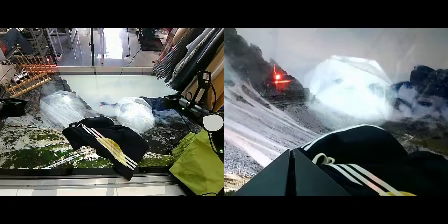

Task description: Fold the clothes and pants, and hang the long-sleeved shirts on hangers.

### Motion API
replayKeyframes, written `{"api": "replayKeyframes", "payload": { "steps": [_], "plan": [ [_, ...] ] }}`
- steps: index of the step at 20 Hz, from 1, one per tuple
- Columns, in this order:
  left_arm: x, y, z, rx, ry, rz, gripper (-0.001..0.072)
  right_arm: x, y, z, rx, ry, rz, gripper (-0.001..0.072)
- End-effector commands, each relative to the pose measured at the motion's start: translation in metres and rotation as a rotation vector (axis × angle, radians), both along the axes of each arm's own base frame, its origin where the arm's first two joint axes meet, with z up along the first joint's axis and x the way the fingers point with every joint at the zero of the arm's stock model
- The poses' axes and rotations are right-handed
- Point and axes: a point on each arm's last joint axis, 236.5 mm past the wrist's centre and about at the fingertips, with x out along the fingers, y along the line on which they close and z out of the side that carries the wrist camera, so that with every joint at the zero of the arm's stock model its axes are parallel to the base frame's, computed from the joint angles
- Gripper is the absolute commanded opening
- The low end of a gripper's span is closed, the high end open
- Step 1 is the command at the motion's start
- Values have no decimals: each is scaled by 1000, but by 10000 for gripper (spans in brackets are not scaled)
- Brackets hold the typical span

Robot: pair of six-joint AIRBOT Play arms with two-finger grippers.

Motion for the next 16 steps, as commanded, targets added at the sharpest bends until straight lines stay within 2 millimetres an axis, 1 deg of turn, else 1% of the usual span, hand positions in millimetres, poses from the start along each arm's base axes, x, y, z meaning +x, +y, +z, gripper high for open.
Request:
{"api": "replayKeyframes", "payload": {
  "steps": [1, 7, 11, 12, 14, 15, 16],
  "plan": [
    [0, 0, 0, 0, 0, 0, 13, 0, 0, 0, 0, 1, 1, 23],
    [1, 1, 1, 1, -6, 4, 13, 0, 0, 0, 0, 1, 1, 23],
    [21, 14, 22, -4, -118, 65, 14, 0, 0, 0, 0, 1, 1, 23],
    [27, 19, 27, -5, -146, 83, 14, 2, -1, 2, 1, -13, -7, 23],
    [33, 18, 33, -40, -177, 91, 17, 11, -8, 20, 29, -91, -53, 24],
    [35, 19, 33, -41, -178, 93, 87, 11, -8, 27, 57, -108, -59, 24],
    [38, 21, 27, -35, -165, 97, 453, 8, -2, 31, 106, -102, -56, 23]
  ]
}}
